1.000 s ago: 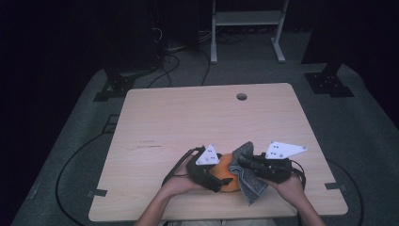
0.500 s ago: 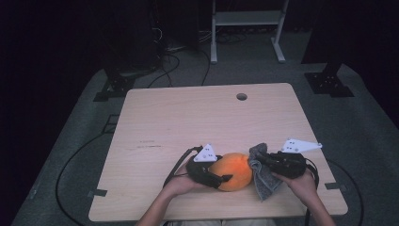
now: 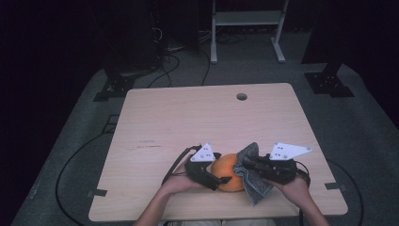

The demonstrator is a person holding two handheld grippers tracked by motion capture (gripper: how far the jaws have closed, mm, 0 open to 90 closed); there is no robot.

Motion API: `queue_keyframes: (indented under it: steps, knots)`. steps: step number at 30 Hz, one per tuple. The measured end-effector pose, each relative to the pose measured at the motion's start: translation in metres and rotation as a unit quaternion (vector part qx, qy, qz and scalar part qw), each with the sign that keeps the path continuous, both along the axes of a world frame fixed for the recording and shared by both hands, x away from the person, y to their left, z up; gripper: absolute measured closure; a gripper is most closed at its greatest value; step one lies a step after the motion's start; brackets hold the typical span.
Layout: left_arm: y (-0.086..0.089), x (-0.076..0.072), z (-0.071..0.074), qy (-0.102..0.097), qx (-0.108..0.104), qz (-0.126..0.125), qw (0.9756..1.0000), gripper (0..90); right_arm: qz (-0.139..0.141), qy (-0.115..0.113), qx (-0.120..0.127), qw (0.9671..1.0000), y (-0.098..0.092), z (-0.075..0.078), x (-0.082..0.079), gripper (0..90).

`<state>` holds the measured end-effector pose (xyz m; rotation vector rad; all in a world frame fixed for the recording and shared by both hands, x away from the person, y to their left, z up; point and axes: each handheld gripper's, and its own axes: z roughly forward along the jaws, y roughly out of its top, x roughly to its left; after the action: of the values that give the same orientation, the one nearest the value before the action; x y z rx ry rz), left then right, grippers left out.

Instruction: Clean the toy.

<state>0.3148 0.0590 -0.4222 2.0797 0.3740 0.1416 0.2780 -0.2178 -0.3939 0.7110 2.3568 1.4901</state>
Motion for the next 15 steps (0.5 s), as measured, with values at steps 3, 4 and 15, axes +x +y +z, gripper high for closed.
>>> queue_keyframes:
  steps: [3, 4, 15]
  knots:
    - [-0.003, 0.003, -0.007, 0.015, 0.000, 0.002, 0.9999, 8.0, -0.002, 0.013, 0.011, 0.9998, -0.006, -0.003, 0.003, 79.0]
    - [-0.006, 0.004, -0.011, 0.027, 0.001, 0.000, 0.9996, 7.2, -0.002, 0.016, 0.012, 0.9998, -0.007, -0.004, 0.004, 78.9]
    - [-0.012, 0.003, -0.014, 0.035, -0.017, 0.016, 0.9991, 24.1, -0.017, 0.048, 0.037, 0.9980, -0.035, -0.017, 0.016, 78.9]
